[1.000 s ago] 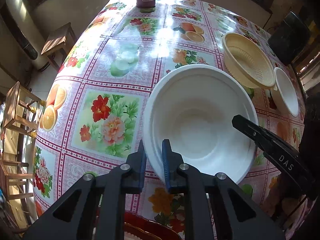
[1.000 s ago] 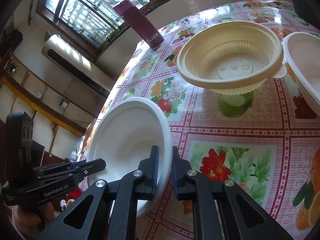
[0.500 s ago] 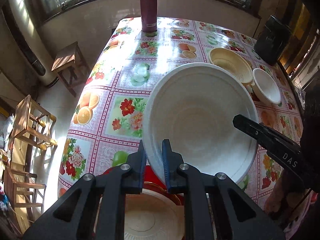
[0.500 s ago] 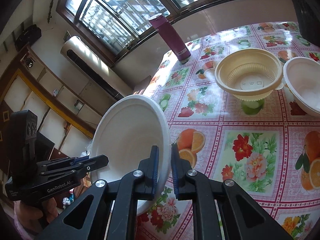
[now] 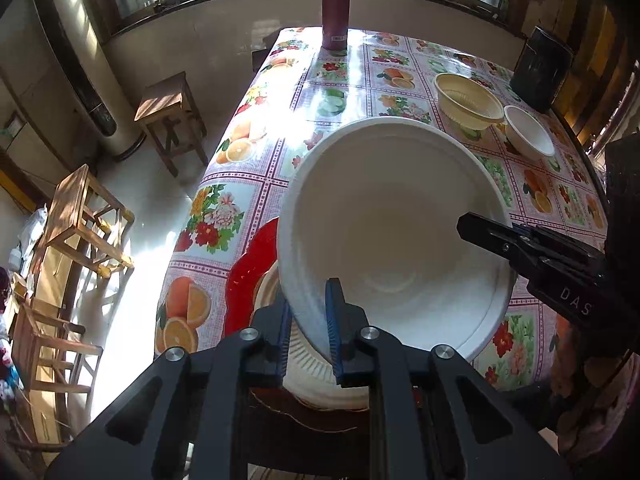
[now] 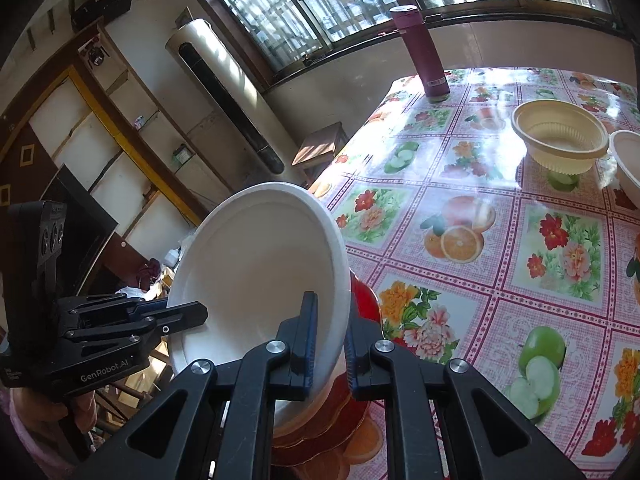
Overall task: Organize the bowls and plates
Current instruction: 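Lift the large white bowl and lower it onto the plate stack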
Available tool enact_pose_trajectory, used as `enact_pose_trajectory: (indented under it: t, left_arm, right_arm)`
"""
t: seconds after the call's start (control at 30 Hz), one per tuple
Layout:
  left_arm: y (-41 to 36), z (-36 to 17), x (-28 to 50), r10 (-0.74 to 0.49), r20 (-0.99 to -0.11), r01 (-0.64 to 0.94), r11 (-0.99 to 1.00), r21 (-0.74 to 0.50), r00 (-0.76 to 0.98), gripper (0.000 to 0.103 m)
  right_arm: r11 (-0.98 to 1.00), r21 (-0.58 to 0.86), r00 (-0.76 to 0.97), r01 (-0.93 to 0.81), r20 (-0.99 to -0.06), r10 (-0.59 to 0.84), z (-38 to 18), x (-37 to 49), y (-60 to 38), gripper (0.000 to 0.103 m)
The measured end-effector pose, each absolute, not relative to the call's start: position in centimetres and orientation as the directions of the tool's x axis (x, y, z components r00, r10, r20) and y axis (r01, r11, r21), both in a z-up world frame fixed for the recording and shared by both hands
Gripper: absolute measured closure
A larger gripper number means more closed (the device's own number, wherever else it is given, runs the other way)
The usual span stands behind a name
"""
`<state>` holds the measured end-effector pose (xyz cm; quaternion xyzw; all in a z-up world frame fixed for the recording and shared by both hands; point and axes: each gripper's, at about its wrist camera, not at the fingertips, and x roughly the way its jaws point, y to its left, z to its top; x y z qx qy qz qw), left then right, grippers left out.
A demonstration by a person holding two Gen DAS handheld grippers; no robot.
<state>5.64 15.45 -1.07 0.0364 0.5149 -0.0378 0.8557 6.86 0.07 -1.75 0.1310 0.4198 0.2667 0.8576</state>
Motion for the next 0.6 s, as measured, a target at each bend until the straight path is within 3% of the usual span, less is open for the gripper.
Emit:
enact_pose_trajectory:
  t: [0.3,0.5,0.53,0.57,0.6]
  left_arm:
    - [17.6,-5.3,3.8,-0.044,-0.913,0.042,0.999,-0.030,0.406,0.087]
    - [18.1,-5.4,3.2,-0.050,-0.906,0.027,0.999,-0.042,0.421,0.085]
    - [18.2,-5.4,3.1,-0.065,-0.906,0.029,0.998,-0.058,0.418,0.084]
    - [18.4,-5.4,3.0,-0.081,-0.905,0.026,0.997,-0.077,0.417,0.078]
    - [18.5,-5.2,2.8,-0.089,-0.902,0.017,0.996,-0.090,0.423,0.058]
  right_arm:
    - [0.853,0.338,0.486,-0.398,-0.711,0.509,-4.2,5.3,3.8,0.091]
    - [0.860,0.271,0.512,-0.433,-0.711,0.482,-4.1,4.5,5.0,0.085]
    - [0.854,0.273,0.511,-0.442,-0.706,0.490,-3.9,4.4,5.0,0.077]
    - [0.850,0.276,0.514,-0.448,-0.699,0.497,-3.7,4.3,4.9,0.058]
    - [0.849,0.273,0.524,-0.451,-0.689,0.500,-3.4,4.1,4.8,0.049]
